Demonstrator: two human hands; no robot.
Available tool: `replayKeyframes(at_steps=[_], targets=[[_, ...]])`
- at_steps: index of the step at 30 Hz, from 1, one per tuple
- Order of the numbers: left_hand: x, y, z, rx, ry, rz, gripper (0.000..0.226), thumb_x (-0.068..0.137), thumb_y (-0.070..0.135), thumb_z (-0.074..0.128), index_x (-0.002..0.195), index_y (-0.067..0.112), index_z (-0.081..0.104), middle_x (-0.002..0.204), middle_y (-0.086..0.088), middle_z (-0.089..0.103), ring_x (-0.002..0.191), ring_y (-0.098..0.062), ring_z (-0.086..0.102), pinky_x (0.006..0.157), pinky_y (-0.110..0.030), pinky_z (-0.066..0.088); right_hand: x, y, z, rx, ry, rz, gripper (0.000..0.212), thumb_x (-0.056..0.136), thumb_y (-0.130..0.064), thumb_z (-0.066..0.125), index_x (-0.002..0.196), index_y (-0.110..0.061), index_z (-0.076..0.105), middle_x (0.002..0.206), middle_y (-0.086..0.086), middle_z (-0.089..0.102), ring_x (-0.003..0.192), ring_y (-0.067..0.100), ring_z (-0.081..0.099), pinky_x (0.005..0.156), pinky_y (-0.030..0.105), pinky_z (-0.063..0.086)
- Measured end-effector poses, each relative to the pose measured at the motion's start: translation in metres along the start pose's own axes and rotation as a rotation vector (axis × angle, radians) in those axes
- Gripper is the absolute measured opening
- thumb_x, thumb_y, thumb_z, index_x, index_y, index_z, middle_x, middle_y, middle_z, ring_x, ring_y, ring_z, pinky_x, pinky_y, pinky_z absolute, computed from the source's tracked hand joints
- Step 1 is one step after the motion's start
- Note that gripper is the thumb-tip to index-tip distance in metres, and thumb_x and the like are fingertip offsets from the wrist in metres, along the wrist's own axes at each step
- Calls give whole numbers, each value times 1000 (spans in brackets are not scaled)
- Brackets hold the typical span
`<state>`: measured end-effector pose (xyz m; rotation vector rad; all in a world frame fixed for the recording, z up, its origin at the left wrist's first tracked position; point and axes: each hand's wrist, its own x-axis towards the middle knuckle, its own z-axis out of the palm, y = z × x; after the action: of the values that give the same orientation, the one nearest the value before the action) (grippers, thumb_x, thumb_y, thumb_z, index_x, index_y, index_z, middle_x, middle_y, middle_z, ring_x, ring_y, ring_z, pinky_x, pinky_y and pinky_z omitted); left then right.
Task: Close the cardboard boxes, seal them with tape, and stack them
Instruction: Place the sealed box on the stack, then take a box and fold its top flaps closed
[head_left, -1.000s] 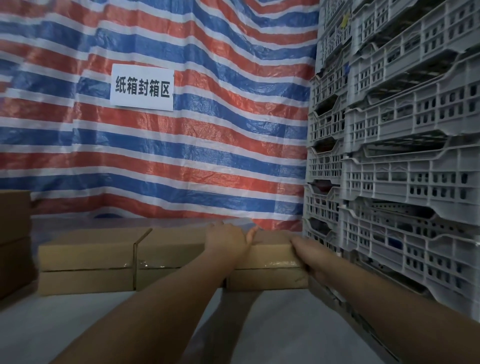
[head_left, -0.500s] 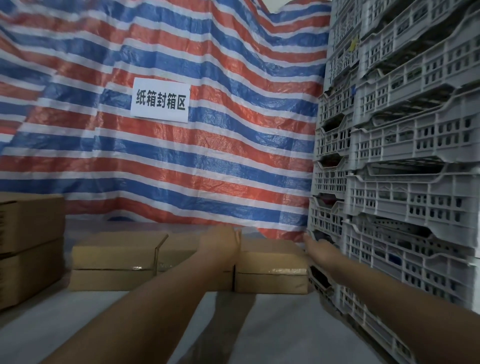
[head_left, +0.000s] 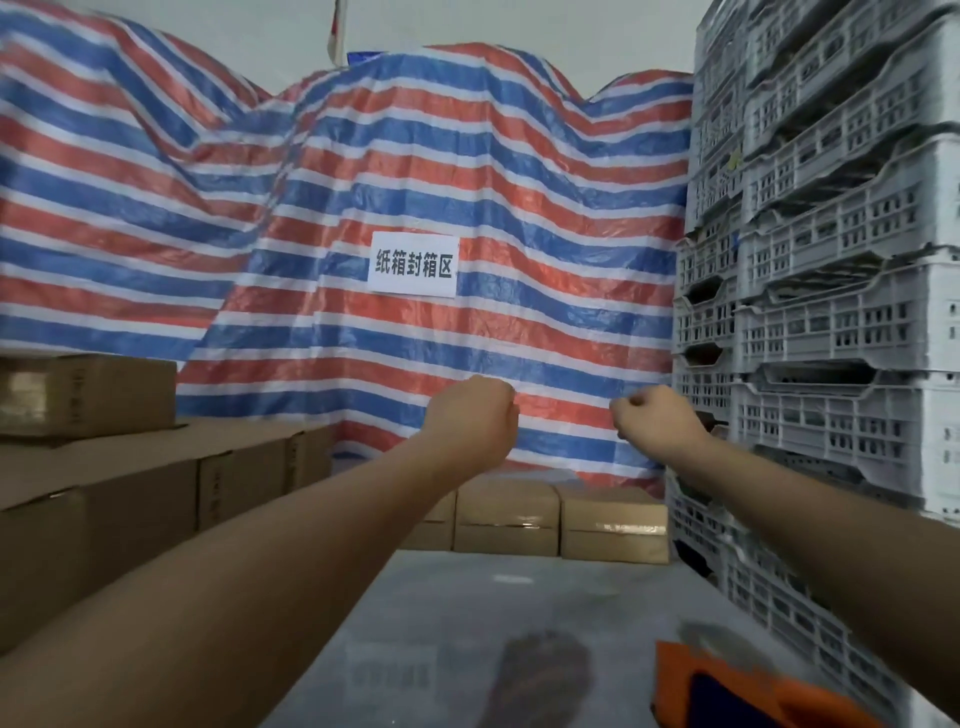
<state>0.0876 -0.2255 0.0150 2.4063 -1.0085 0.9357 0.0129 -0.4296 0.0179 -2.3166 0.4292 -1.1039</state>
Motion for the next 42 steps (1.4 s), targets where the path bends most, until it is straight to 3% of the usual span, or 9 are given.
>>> replayKeyframes(at_steps=[5, 13, 22, 26, 29, 32, 35, 39, 42], targets=[[-69, -22, -51, -26, 55, 19, 15, 101, 32, 47, 91, 25, 55, 86, 5, 58, 78, -13, 59, 78, -33, 56, -76, -57, 23, 153, 140, -78, 39, 86, -13, 52, 53, -15, 34, 49, 0, 32, 49, 16, 33, 50, 28, 25], [-137, -69, -121, 125, 12, -127, 53, 106, 41, 30, 78, 13, 65, 74, -5, 63, 70, -20, 61, 72, -35, 54, -158, -144, 96, 292, -59, -208, 44, 87, -12, 55, 47, -16, 36, 42, -7, 28, 40, 8, 32, 48, 27, 28], [-146, -184, -182, 124, 174, -232, 22, 97, 18, 53, 83, 29, 41, 86, 6, 48, 81, -19, 56, 72, -34, 48, -140, -262, 154, 477, -127, -403, 40, 96, -21, 51, 58, -16, 38, 46, -8, 36, 45, 6, 36, 49, 24, 31], [-130, -264, -204, 330, 141, -355, 7, 96, 16, 55, 93, 22, 57, 90, 1, 58, 80, -19, 58, 73, -33, 50, -113, -317, 186, 444, -296, -427, 22, 99, -35, 47, 90, -15, 51, 81, 0, 55, 66, 15, 47, 61, 37, 44], [-121, -318, -218, 546, 67, -389, 33, 101, 17, 44, 128, 31, 56, 81, -1, 57, 70, -18, 58, 61, -32, 54, -92, -348, 216, 381, -400, -437, 39, 100, -37, 48, 131, -15, 44, 118, 8, 56, 82, 19, 56, 66, 33, 44], [-113, -363, -221, 584, 97, -478, 26, 99, 21, 53, 123, 29, 60, 75, 1, 54, 63, -13, 54, 51, -25, 43, -68, -374, 251, 262, -426, -450, 70, 98, -43, 49, 156, -15, 22, 150, 12, 40, 118, 32, 57, 91, 44, 51], [-103, -404, -213, 486, 86, -574, 19, 90, 17, 65, 109, 17, 64, 86, 1, 60, 76, -15, 59, 67, -30, 48, -45, -394, 289, 211, -484, -451, 85, 95, -51, 53, 160, -18, 9, 163, 6, 21, 142, 34, 37, 110, 46, 42], [-93, -449, -189, 542, -153, -531, 67, 92, 38, 62, 149, 24, 30, 148, -6, 43, 130, -27, 47, 103, -44, 42, -24, -415, 335, 141, -511, -449, 96, 85, -65, 62, 159, -27, 14, 164, 3, 18, 145, 33, 31, 108, 41, 40], [-81, -475, -179, 704, -168, -475, 77, 95, 47, 54, 155, 22, 13, 159, -7, 26, 143, -29, 30, 114, -48, 29, -16, -423, 362, 81, -505, -444, 100, 80, -69, 65, 157, -28, 18, 164, 6, 17, 147, 34, 27, 110, 44, 38]])
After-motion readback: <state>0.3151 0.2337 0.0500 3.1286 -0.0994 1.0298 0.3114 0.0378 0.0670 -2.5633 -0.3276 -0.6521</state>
